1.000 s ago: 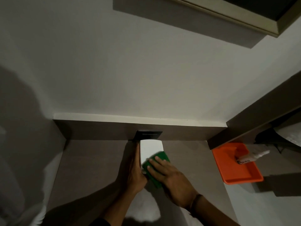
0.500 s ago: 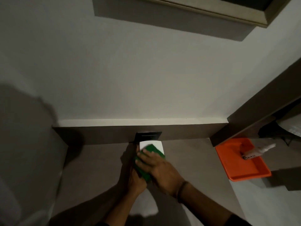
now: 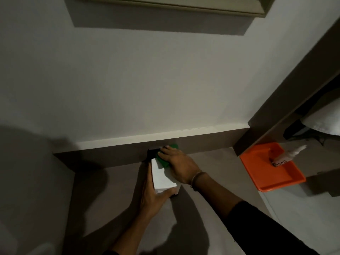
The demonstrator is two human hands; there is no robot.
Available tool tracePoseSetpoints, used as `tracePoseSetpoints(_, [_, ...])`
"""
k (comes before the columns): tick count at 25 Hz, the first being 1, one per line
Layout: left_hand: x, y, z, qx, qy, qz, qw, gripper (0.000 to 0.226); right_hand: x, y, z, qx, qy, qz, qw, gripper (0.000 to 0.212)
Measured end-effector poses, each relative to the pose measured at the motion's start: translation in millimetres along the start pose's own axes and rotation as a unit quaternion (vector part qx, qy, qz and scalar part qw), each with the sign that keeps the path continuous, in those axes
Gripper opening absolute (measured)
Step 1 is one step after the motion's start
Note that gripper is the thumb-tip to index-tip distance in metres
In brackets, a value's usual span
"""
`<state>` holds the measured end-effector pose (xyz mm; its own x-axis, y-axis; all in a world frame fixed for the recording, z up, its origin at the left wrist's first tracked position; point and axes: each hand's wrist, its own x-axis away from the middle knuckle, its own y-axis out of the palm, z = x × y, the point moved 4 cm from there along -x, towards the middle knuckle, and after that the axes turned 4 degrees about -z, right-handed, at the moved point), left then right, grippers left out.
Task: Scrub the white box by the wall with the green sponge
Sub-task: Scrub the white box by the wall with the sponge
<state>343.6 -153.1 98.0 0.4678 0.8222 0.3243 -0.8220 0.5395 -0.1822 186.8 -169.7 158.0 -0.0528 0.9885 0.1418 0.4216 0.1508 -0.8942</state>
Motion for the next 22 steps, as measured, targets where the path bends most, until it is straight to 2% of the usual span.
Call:
tracePoseSetpoints(2, [8,-8,8,-0.032,0.027,-0.009,0.999,0.122,25,1,16,-0.109,0.023,0.073,0.991,0.070])
tracePoseSetpoints(3, [9,-13,17,-0.067,0.059,0.004,0.996,0.111,45,4,26,-0.183,0.055,0.125,0.974,0.071])
tracePoseSetpoints(4, [4,-17,26,-0.118,0.092,0.025,0.988,0.097,66,9,37,-0.271,0.097,0.176,0.941,0.072])
tracePoseSetpoints(7, [-22,6,55,-0.337,0.152,0.027,0.929,0.067,118,41,58,-0.489,0.247,0.264,0.794,0.068])
tracePoseSetpoints(9, [-40,32,59,-0.466,0.121,-0.014,0.877,0.061,136,60,59,-0.557,0.306,0.297,0.713,0.064])
tracePoseSetpoints(11, [-48,47,51,-0.548,0.101,-0.035,0.830,0.062,151,73,56,-0.607,0.321,0.336,0.645,0.062])
tracePoseSetpoints(13, [-55,50,46,-0.574,0.147,-0.051,0.804,0.061,163,82,52,-0.636,0.332,0.357,0.598,0.061])
tracePoseSetpoints(15, [-60,48,47,-0.545,0.285,-0.079,0.785,0.056,171,91,46,-0.659,0.334,0.360,0.570,0.061])
tracePoseSetpoints(16, [-63,45,48,-0.528,0.360,-0.098,0.763,0.053,169,95,43,-0.672,0.327,0.358,0.560,0.062])
tracePoseSetpoints(18, [-69,43,48,-0.516,0.495,-0.138,0.686,0.048,160,101,37,-0.690,0.304,0.368,0.544,0.064])
tracePoseSetpoints(19, [-72,43,48,-0.515,0.532,-0.153,0.654,0.047,152,101,35,-0.695,0.288,0.373,0.543,0.065])
tracePoseSetpoints(20, [-75,45,48,-0.517,0.537,-0.169,0.645,0.047,142,100,32,-0.697,0.271,0.376,0.547,0.065])
tracePoseSetpoints(22, [-83,48,52,-0.526,0.469,-0.188,0.685,0.049,119,94,30,-0.697,0.240,0.375,0.562,0.062])
